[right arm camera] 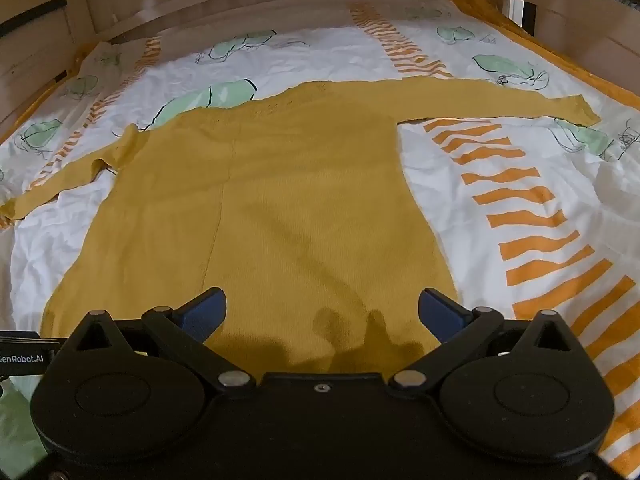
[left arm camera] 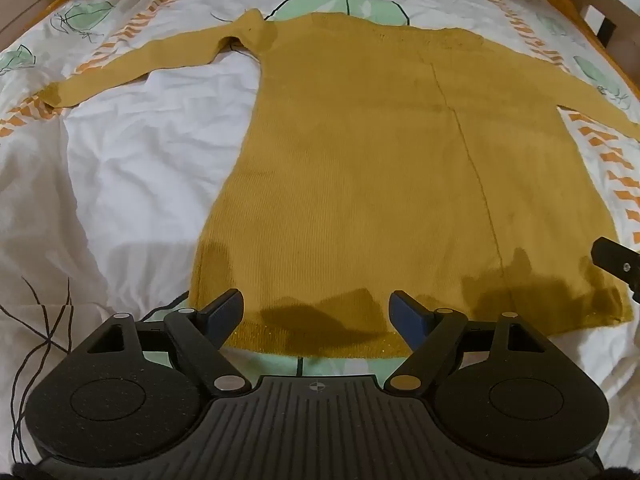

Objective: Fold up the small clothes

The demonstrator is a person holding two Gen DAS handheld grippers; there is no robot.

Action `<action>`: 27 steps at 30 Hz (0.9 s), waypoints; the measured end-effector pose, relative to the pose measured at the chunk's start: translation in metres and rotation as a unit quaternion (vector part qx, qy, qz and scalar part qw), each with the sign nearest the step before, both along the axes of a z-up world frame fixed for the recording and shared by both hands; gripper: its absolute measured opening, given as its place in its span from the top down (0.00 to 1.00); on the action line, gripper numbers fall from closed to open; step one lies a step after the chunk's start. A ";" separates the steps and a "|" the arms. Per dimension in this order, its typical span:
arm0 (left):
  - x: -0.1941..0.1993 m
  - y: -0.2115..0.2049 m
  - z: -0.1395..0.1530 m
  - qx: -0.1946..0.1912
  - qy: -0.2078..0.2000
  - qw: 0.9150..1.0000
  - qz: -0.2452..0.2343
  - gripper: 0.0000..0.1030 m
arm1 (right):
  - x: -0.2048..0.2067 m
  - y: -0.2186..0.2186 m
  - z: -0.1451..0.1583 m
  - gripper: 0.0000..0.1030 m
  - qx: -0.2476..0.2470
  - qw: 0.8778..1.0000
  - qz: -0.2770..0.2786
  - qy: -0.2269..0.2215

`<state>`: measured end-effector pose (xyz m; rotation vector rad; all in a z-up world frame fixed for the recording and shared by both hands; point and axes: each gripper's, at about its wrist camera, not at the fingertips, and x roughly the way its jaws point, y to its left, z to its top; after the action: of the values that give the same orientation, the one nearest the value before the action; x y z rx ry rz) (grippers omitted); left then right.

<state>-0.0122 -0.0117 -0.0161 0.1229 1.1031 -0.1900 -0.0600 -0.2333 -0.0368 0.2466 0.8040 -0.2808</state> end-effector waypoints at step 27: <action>0.005 -0.002 -0.005 -0.003 0.031 0.999 -0.005 0.23 | 0.007 -0.002 -0.006 0.01 0.010 0.999 0.009 0.029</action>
<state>-0.0076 -0.0136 -0.0207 0.1186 1.1643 -0.2070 -0.0526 -0.2349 -0.0431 0.2518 0.8664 -0.2637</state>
